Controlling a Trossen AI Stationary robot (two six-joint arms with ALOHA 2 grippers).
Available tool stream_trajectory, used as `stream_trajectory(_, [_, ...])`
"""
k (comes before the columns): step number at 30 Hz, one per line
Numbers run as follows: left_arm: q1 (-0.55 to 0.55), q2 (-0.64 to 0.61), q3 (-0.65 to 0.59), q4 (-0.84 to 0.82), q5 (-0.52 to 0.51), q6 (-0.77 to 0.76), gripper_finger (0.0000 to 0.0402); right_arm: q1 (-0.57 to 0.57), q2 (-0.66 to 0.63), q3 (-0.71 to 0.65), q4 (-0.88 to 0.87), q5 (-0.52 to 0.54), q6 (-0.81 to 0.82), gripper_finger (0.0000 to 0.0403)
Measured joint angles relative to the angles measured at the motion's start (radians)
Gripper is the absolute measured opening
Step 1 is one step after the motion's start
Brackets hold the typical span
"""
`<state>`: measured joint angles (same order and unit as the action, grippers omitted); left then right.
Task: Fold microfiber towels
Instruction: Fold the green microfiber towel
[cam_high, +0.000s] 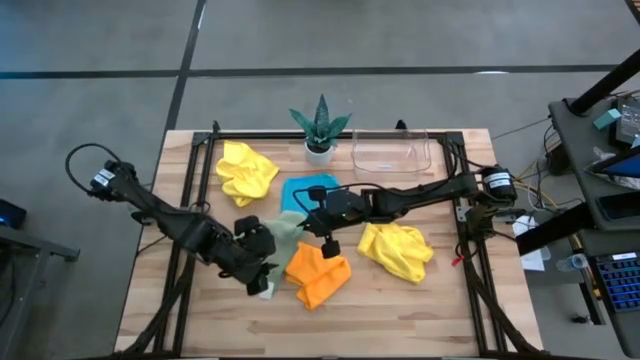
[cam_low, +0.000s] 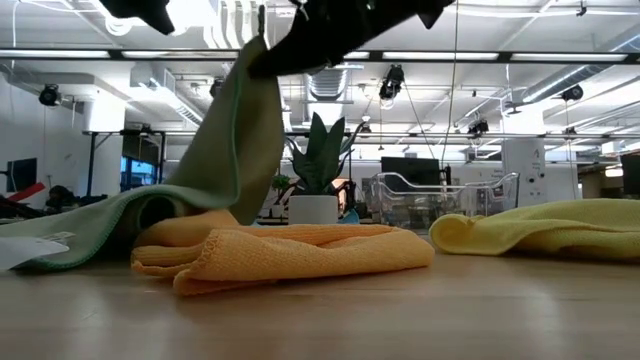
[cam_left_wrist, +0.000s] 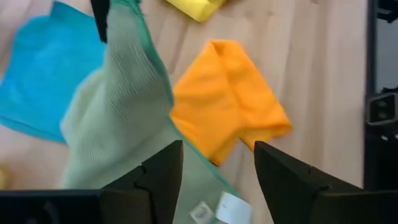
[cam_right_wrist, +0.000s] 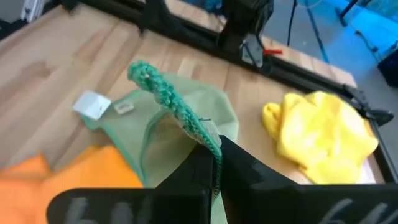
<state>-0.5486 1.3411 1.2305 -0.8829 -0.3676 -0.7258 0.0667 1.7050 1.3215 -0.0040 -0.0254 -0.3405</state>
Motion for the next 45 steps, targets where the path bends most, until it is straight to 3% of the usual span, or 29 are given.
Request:
stream_trajectory(9, [-0.133, 0.010, -0.015, -0.024, 0.000, -0.230, 0.0183, 0.006, -0.002, -0.080, 0.009, 0.000, 0.028, 0.0008])
stream_trajectory(15, [-0.220, 0.088, -0.122, 0.073, -0.054, -0.360, 0.0183, 0.008, -0.002, -0.098, 0.020, 0.000, 0.087, 0.0008])
stream_trajectory(19, [-0.228, 0.195, -0.169, 0.153, -0.098, -0.363, 0.0183, 0.008, -0.002, -0.099, 0.022, 0.000, 0.088, 0.0008])
stream_trajectory(28, [-0.231, 0.442, -0.163, 0.143, -0.103, -0.362, 0.0183, 0.008, -0.002, -0.099, 0.039, 0.000, 0.088, 0.0008])
stream_trajectory(36, [-0.231, 0.463, -0.165, 0.147, -0.107, -0.311, 0.0183, 0.008, -0.002, -0.099, 0.039, 0.000, 0.092, 0.0008])
stream_trajectory(45, [-0.215, 0.459, -0.222, 0.278, -0.108, -0.288, 0.0190, 0.008, -0.002, -0.099, 0.039, 0.000, 0.094, 0.0008])
